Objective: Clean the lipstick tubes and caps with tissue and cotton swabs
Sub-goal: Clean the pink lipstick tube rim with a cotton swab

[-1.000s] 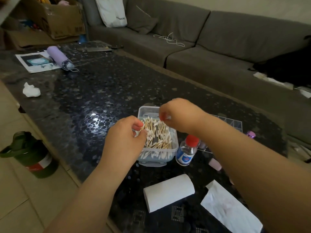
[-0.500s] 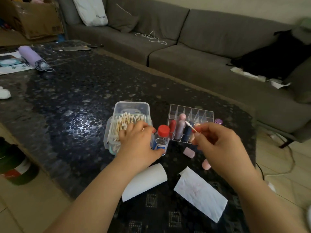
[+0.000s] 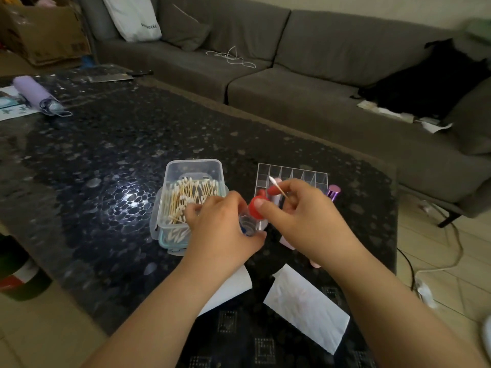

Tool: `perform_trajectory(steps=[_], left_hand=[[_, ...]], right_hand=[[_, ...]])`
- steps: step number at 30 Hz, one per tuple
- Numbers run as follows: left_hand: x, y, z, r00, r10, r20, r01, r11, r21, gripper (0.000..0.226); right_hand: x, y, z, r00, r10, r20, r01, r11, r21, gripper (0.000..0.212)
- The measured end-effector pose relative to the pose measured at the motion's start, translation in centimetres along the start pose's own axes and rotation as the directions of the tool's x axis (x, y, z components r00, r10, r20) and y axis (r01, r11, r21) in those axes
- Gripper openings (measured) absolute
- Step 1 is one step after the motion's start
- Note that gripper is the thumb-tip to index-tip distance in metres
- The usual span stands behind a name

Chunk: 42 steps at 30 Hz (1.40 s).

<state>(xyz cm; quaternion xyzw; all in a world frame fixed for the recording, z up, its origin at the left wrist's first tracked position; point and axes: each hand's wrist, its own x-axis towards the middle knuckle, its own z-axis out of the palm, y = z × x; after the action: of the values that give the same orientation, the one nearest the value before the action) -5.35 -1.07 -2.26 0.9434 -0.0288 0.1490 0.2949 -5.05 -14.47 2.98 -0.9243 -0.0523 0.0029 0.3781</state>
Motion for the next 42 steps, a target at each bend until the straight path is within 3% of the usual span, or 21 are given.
perform_trajectory(steps=[5, 12, 17, 22, 27, 31, 34, 40, 42], left_hand=[[-1.0, 0.3, -1.0, 1.000, 0.004, 0.021, 0.000, 0.981, -0.196, 0.035], [-1.6, 0.3, -2.4, 0.993, -0.065, 0.099, 0.100, 0.907, -0.410, 0.031], [-1.5, 0.0, -2.7, 0.979, -0.051, 0.197, 0.155, 0.815, -0.558, 0.023], [-1.2, -0.5, -2.9, 0.965, -0.006, 0.262, 0.175, 0.760, -0.626, 0.029], [-0.9, -0.6, -3.1, 0.944, 0.006, 0.331, 0.234, 0.696, -0.679, 0.030], [-0.8, -0.5, -2.7, 0.955, -0.082, 0.287, 0.253, 0.731, -0.634, 0.036], [-0.8, -0.5, -2.7, 0.957, -0.104, 0.270, 0.253, 0.750, -0.611, 0.039], [-0.8, -1.0, -2.9, 0.951, -0.075, 0.299, 0.259, 0.720, -0.644, 0.033], [-0.8, -1.0, -3.0, 0.948, -0.066, 0.312, 0.263, 0.716, -0.647, 0.033]], right_hand=[[-0.9, -0.8, -0.3, 0.989, -0.119, -0.087, 0.108, 0.987, -0.117, 0.035], [-0.8, -1.4, -0.7, 0.970, -0.238, -0.054, 0.219, 0.946, -0.240, 0.035], [-0.9, -0.7, -1.5, 0.966, -0.259, -0.016, 0.253, 0.954, -0.160, 0.029], [-0.9, -0.5, -1.9, 0.952, -0.299, 0.064, 0.303, 0.951, -0.068, 0.034], [-0.5, -1.3, -3.9, 0.921, -0.284, 0.267, 0.308, 0.950, -0.053, 0.033], [0.2, -1.3, -3.5, 0.974, -0.216, 0.073, 0.224, 0.966, -0.130, 0.047], [0.6, -1.2, -2.7, 0.988, -0.156, 0.006, 0.154, 0.972, -0.178, 0.041], [0.7, -1.5, -2.8, 0.956, -0.267, 0.117, 0.285, 0.941, -0.180, 0.025], [0.6, -1.6, -3.2, 0.934, -0.306, 0.185, 0.335, 0.931, -0.149, 0.029]])
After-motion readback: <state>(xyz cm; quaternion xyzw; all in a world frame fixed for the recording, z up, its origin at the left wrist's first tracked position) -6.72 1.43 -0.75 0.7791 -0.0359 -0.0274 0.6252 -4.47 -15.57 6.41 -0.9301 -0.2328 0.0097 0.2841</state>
